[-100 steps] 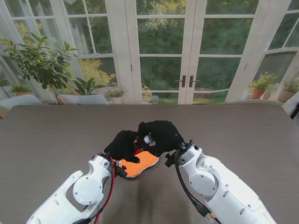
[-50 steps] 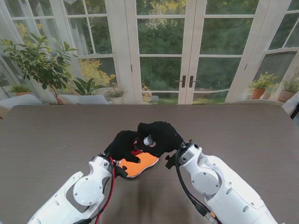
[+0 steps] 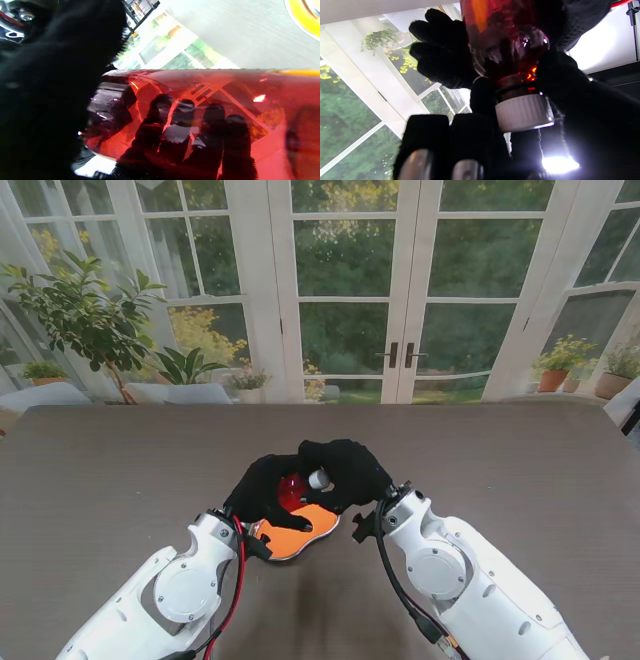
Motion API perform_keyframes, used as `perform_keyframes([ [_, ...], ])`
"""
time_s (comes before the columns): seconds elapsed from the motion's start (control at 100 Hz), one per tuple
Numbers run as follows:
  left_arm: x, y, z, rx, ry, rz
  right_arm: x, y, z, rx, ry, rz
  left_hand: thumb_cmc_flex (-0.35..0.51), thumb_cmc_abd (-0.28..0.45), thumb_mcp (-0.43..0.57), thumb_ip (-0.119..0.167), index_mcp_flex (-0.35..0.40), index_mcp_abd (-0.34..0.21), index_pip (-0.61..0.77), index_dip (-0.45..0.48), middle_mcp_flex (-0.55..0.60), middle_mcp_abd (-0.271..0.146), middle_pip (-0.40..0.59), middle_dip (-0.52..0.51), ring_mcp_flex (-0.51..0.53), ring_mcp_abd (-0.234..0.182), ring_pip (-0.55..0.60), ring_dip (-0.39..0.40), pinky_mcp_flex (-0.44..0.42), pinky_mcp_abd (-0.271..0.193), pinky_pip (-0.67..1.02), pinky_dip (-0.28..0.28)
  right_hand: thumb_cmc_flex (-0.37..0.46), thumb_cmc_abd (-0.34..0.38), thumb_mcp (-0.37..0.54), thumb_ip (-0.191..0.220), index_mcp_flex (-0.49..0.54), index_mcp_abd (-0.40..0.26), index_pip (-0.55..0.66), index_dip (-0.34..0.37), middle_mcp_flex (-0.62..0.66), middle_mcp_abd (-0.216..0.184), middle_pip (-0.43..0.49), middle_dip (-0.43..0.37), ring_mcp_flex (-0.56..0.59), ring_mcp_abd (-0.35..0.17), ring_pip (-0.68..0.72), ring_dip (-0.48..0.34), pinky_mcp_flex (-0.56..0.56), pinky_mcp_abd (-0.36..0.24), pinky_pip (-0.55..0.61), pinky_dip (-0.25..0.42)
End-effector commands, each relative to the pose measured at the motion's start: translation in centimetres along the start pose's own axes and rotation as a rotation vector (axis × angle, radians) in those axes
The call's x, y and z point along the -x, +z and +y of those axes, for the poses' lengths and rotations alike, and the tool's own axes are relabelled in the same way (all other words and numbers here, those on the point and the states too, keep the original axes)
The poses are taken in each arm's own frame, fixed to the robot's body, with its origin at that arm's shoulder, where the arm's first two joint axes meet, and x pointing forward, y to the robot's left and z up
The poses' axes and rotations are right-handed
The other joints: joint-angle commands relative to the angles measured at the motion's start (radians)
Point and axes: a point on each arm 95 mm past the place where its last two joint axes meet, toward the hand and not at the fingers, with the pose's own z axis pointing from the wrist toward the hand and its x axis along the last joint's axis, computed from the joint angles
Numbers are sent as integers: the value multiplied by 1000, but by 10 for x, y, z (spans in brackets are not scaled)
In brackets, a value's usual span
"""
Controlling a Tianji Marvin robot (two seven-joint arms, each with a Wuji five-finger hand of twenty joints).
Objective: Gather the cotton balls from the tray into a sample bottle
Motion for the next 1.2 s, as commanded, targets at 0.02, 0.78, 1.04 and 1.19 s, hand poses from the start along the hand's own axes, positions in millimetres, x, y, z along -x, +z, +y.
perform_keyframes([
  [0.02,0,-1,1,17,3,3,0,0,-2,-12,8,-12,-70,869,-67,26,-63,-101,-74,-54,-90,-36,-41,-62,-75,-48,-83,-60,-65,-82,-112,-60,156,68,146,74,64,-40,128,37,128,-133,102,-1,-15,-123,118,27,54,-162,211,27],
  [0.78,8,-18,-23,-30,104,-64,21,-4,20,-130,-61,-87,-134,939,-204,32,-222,-97,-165,-229,-353,-49,-98,-249,-353,-104,-273,-258,-107,-97,-829,-201,150,75,146,72,59,-37,122,34,119,-135,92,2,-15,-127,110,26,52,-163,201,25],
  [1.04,12,-22,-27,-43,160,-82,40,-5,40,-248,-180,-156,-120,961,-193,36,-176,-96,-135,-208,-312,-44,-90,-234,-340,-94,-265,-250,-104,-97,-823,-164,143,89,146,68,41,-28,115,33,107,-139,91,8,-14,-132,101,25,49,-165,180,19],
  [1.19,12,-24,-28,-25,189,-88,51,-5,49,-313,-254,-197,-117,977,-194,37,-166,-94,-130,-200,-305,-41,-93,-230,-340,-93,-267,-248,-106,-96,-826,-151,138,96,146,66,32,-27,115,35,99,-144,93,12,-14,-135,96,23,47,-165,167,15],
])
